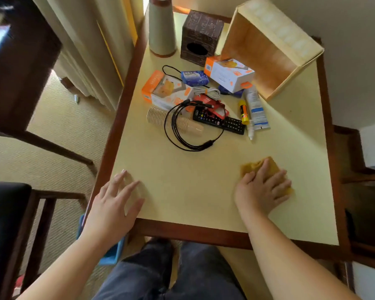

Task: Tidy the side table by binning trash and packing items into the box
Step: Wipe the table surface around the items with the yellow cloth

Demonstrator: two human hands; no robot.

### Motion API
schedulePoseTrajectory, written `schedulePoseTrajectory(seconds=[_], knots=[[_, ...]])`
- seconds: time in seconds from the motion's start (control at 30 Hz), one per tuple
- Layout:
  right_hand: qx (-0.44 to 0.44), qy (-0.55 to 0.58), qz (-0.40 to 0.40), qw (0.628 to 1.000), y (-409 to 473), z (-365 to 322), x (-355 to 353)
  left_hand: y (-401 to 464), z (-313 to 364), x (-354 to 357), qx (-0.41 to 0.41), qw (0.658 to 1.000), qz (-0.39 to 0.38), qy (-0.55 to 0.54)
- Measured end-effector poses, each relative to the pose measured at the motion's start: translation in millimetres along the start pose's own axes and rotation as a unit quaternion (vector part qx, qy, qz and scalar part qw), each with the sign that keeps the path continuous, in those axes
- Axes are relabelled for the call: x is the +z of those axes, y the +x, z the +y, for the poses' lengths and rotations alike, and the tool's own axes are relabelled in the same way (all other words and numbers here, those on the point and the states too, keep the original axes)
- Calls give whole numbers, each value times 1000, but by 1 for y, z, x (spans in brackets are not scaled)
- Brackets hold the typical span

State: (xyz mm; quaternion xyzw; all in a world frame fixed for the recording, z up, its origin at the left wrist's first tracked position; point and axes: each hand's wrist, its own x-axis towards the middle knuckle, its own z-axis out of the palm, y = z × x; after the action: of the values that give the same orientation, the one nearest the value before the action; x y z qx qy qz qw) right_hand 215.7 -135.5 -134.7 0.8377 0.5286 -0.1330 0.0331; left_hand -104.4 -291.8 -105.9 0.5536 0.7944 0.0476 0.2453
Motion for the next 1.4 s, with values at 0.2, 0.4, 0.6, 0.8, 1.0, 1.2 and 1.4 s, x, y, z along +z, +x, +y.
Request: schedulePoseTrajectory(seconds=[0.2, 0.4, 0.6, 0.8, 1.0, 1.2, 1.4], knots=[[-413, -64, -82, 905, -142, -91, 44, -19, -3, -1, -31, 999, 12, -21], [-603, -133, -121, 777, -122, -230, 53, -39, -12, -1, -56, 998, 2, -33], [-549, -130, -88, 821, -80, -312, 48, -43, -22, -14, -56, 992, 19, -110], [-745, -130, -139, 640, -188, -172, 62, -55, -45, -44, -153, 966, 101, -182], [-603, -159, -75, 778, -91, -302, 45, -58, -69, -67, -165, 958, 144, -187], [-760, -191, -151, 602, -207, -186, 68, -45, -63, -78, -178, 941, 183, -222], [-652, -208, -124, 718, -113, -284, 41, -42, -50, -77, -147, 956, 156, -201]])
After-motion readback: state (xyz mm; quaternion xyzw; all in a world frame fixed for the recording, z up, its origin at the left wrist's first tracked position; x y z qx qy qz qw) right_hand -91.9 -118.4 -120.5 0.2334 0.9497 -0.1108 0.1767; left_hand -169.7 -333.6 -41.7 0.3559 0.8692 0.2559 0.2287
